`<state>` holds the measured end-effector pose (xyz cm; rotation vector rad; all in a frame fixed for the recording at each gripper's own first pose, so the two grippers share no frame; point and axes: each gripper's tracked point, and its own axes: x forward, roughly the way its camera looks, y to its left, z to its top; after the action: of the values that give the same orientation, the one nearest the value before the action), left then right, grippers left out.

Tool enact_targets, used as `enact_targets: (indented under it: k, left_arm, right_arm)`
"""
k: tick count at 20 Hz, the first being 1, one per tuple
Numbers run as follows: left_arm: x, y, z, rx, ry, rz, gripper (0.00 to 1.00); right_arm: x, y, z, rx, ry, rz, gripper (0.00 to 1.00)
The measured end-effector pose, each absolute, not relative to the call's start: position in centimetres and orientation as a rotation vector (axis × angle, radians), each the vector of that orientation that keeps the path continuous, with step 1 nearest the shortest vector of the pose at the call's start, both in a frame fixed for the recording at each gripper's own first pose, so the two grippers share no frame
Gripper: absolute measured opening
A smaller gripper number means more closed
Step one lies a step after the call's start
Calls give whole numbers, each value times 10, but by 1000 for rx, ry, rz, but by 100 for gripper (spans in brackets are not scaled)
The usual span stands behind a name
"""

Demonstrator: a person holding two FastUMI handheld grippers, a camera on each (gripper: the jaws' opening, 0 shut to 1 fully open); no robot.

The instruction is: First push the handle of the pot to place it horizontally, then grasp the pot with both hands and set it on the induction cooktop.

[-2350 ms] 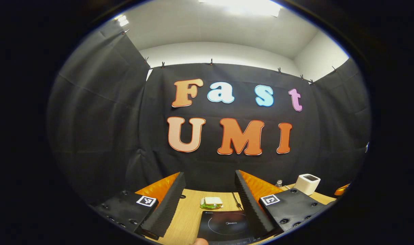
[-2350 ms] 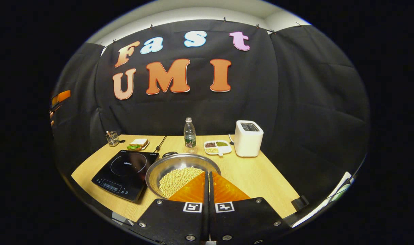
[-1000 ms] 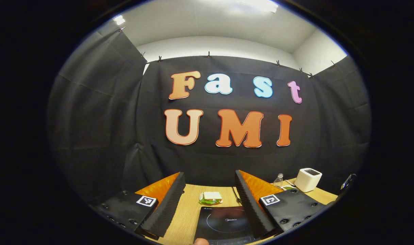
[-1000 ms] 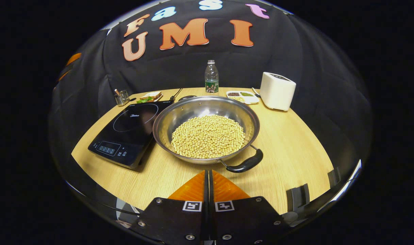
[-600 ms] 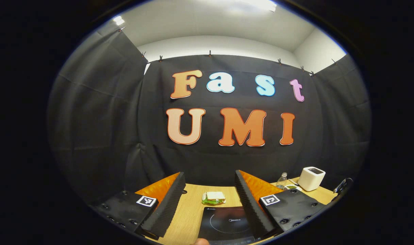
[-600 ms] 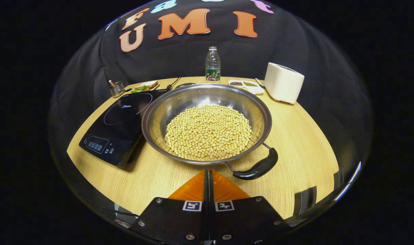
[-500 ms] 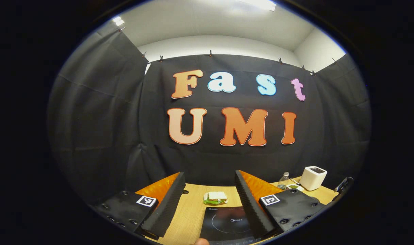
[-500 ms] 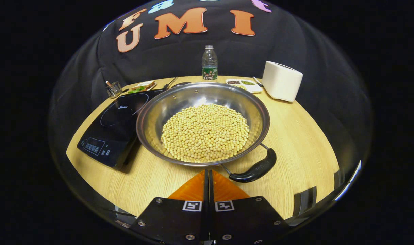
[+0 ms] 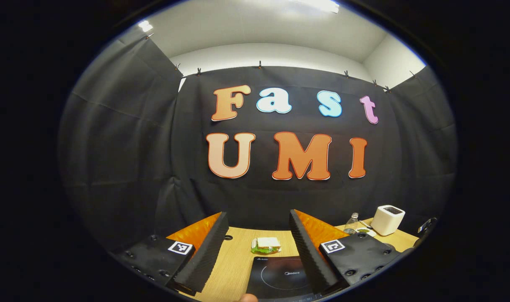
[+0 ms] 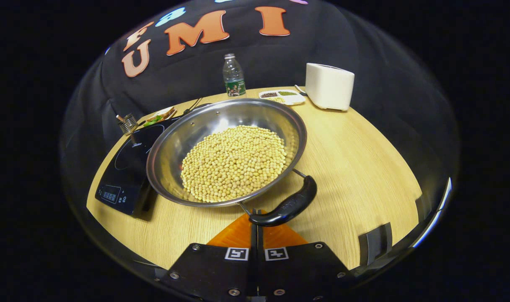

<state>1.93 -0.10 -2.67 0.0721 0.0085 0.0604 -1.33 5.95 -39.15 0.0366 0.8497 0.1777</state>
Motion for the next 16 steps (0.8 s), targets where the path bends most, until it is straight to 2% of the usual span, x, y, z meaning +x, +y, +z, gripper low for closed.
enact_targets:
  k: [4, 6, 7, 8, 16]
  left_arm:
    - [22, -8, -26, 78, 5, 51, 95]
    - [24, -11, -28, 85, 7, 47, 95]
    - [23, -11, -27, 88, 5, 45, 99]
    - [22, -11, -25, 90, 2, 45, 92]
    - [21, 0, -21, 107, -21, 63, 99]
  right_arm:
    - [-11, 57, -392, 78, 851, 165, 0]
    - [-10, 56, -392, 81, 848, 154, 0]
    - [-9, 55, -391, 87, 847, 148, 0]
    - [-7, 53, -391, 94, 847, 141, 0]
    - [11, 38, -389, 117, 845, 85, 0]
